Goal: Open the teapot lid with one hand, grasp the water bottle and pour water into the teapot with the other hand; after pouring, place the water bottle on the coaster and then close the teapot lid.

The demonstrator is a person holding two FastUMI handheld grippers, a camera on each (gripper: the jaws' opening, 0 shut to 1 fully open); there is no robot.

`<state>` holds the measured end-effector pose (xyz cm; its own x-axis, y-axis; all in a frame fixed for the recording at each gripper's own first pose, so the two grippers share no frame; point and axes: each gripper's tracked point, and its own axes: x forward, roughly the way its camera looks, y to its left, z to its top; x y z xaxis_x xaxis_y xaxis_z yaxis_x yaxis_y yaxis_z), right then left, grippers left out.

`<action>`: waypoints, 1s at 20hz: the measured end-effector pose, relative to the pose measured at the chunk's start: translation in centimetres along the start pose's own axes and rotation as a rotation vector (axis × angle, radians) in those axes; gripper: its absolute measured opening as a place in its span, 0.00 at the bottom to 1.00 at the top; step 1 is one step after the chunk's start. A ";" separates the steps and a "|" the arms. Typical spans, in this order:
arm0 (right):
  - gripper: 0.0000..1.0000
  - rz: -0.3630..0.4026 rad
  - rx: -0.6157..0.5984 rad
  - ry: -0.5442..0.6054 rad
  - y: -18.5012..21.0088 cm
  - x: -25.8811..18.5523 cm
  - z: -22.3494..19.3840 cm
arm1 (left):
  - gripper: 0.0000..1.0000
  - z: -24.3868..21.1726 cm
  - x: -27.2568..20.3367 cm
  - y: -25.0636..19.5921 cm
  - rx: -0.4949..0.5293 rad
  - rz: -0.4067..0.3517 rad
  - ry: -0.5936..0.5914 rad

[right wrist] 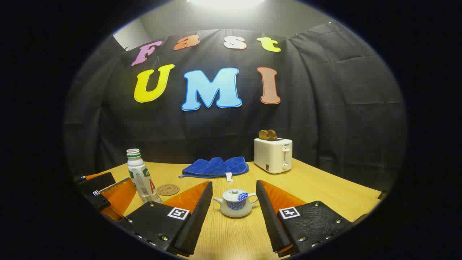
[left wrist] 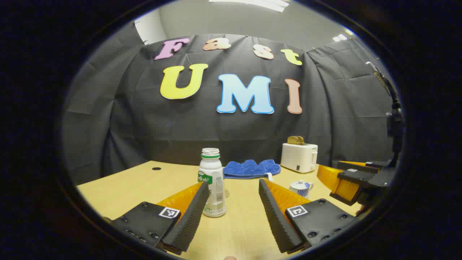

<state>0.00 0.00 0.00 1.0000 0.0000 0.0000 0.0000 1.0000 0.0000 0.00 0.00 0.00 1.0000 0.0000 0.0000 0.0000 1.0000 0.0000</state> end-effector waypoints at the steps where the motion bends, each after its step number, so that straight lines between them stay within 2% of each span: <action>1: 0.75 -0.004 0.000 0.006 -0.1 0.2 -0.2 | 0.92 -0.1 0.0 0.0 -0.002 0.001 0.003; 3: 0.68 0.000 0.003 0.021 -0.2 0.6 -0.7 | 0.92 -0.4 0.0 0.1 -0.008 0.001 0.010; 4: 0.68 -0.002 0.001 0.029 -0.4 0.8 -1.0 | 0.96 -0.6 0.2 0.0 -0.011 0.000 0.014; 14: 0.69 -0.005 -0.012 0.065 -1.0 3.0 -2.3 | 0.96 -1.6 1.1 0.3 -0.011 -0.001 0.032; 20: 0.67 -0.003 -0.044 0.078 -1.0 5.2 -3.2 | 0.92 -2.2 1.8 0.9 -0.022 0.004 0.042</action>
<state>5.24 -1.04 -3.25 0.9969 -0.0044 -0.0780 0.0010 0.9990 -0.0441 1.75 0.87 -2.21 0.9991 0.0034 -0.0417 -0.0043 0.9997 -0.0219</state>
